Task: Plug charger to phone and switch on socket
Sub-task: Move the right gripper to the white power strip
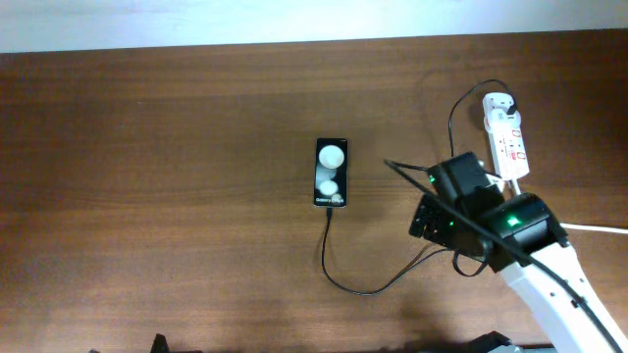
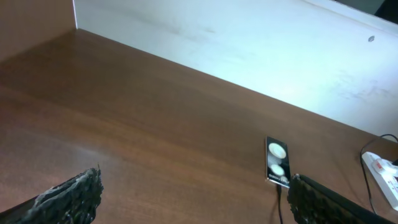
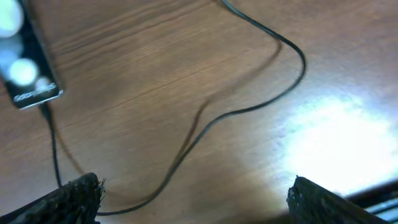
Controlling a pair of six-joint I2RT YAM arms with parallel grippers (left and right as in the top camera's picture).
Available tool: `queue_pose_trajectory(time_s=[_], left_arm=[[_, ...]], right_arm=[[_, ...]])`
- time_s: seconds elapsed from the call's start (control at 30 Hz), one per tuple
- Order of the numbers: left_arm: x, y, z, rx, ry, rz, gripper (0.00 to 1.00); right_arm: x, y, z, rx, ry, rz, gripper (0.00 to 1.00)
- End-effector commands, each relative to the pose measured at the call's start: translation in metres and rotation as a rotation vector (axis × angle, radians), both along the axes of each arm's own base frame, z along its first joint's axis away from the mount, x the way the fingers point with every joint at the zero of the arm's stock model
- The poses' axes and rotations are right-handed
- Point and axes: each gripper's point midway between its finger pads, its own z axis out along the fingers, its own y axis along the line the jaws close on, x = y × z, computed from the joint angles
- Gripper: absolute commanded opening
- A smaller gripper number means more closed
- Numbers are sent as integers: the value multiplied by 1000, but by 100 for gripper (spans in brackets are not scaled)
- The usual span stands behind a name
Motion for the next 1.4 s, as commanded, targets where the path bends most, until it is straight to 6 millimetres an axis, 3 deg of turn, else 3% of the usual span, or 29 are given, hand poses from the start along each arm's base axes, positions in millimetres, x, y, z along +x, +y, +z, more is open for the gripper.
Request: queue_pose_trajectory(time_s=[0.0,0.27,0.47,0.67,0.9,1.03,1.13,1.2,1.37], left_arm=[[-3,-1,-4,-11,6,1,99],[-7,5,-15,0,56,36,99],[-13,39,-10,54,40,229,99],[-17,54,-6,77,27,319,99],[-8,44,2,6,-23,270,99],[29,43,-13,-127,-38,302,99],[85,40,-29,-215,-111,305,99],[113,39,-51,-215,-112,305,99],[150,39,-92,-216,-126,304,99]], right_arm=[[2,-14,2,17,8,-76,99],[4,-17,2,23,-1,-93,99],[5,-17,2,22,0,-92,99],[4,-17,2,22,0,-92,100],[0,-18,1,15,18,-92,100],[0,-18,1,15,18,-93,100],[-4,-19,0,10,34,-93,99],[-9,-21,-1,2,56,-92,99],[-10,-21,-1,-12,66,-42,99]])
